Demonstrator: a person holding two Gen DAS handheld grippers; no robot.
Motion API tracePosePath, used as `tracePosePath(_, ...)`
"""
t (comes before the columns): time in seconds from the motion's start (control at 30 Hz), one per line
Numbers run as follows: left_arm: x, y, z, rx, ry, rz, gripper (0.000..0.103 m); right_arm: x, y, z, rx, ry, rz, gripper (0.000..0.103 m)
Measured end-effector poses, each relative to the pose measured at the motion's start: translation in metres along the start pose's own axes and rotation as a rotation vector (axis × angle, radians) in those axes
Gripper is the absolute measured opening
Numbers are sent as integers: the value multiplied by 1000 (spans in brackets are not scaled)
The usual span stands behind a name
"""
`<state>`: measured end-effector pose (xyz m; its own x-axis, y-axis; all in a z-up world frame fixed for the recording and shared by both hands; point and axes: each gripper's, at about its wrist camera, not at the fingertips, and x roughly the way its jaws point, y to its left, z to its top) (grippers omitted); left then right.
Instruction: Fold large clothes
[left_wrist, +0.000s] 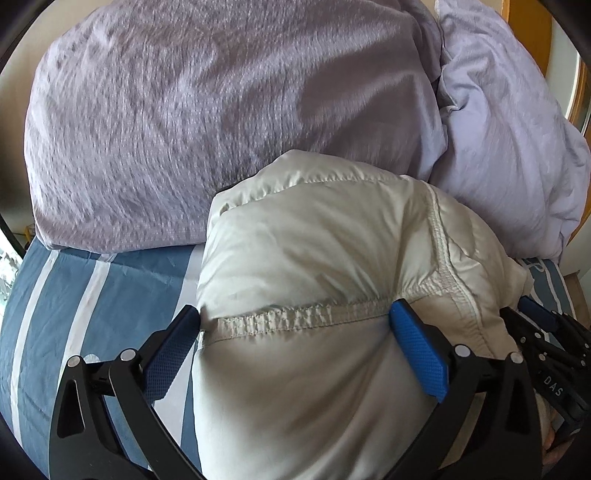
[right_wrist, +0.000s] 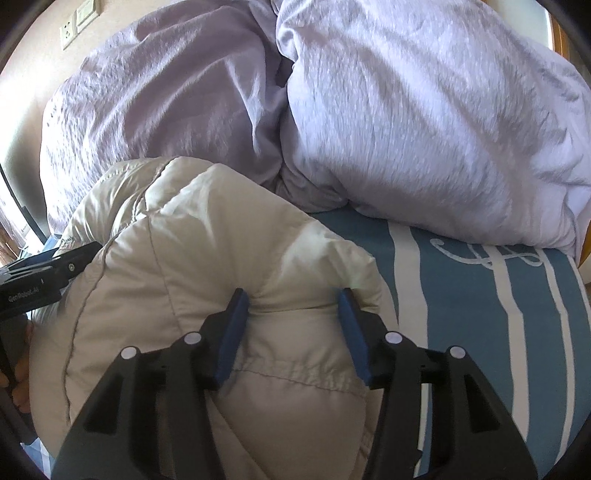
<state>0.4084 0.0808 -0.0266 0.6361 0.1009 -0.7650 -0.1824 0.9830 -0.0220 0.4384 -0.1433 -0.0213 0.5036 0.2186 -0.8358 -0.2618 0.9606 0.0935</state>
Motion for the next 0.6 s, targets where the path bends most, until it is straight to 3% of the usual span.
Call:
tracePosePath(0.33,3,3,1,-16,-8,-23,102,4,-2,-4,10,4,15,55)
tracePosePath(0.4,-6,7,1,-33,-7,-30,102,-2,-4,-4,16,10,6,63)
tracePosePath(0.47,-18,10,-3,-41,-9,-30,102,-15,-6,-6,32,10,-13,82)
tracePosePath(0.6,-48,16,-18,-51,-16,-41,102,-50,-11,-17,70,-14,-32,92)
